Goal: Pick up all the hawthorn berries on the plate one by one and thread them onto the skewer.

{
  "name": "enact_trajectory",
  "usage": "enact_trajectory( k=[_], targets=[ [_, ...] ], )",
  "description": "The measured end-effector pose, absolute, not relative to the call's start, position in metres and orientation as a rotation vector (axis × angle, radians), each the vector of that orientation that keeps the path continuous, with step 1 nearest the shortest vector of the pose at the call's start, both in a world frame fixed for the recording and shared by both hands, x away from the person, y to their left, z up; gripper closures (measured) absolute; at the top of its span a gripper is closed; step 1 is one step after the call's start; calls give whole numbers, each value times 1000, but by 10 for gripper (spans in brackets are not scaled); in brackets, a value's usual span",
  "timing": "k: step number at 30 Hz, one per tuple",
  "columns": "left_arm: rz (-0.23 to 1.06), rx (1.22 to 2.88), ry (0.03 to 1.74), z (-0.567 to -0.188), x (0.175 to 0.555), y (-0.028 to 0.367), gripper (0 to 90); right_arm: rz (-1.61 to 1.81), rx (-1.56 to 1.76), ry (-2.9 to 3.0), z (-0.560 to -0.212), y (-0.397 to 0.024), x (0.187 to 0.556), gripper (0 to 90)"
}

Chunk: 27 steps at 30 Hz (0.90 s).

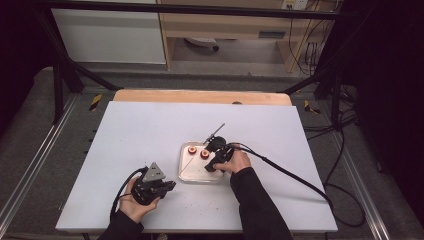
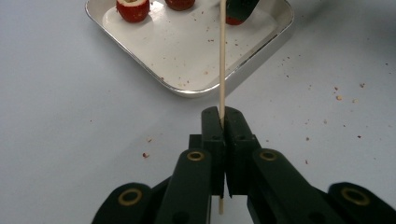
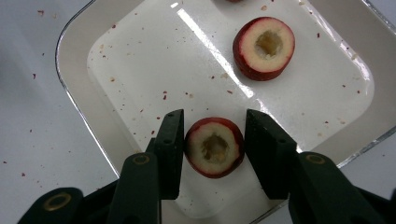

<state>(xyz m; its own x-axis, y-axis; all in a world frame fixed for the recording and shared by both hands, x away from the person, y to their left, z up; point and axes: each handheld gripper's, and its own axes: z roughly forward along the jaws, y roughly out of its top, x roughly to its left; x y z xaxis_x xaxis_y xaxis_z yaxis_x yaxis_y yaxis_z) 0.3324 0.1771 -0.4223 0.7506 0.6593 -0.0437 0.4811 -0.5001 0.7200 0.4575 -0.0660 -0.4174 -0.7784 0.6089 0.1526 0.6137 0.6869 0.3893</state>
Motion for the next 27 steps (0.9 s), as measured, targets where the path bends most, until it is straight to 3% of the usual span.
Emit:
enact_trajectory(
  k=[9, 17, 27],
  targets=[
    [314, 2182, 852, -421, 331, 178, 880, -727, -1139, -2818, -409, -71, 457, 594],
    [330, 2144, 854, -419, 328, 177, 880, -1019, -1273, -2680, -382, -89, 447, 595],
    [346, 2080, 956, -415, 321, 163, 880, -1493, -1418, -2335, -375, -132, 426, 595]
  ],
)
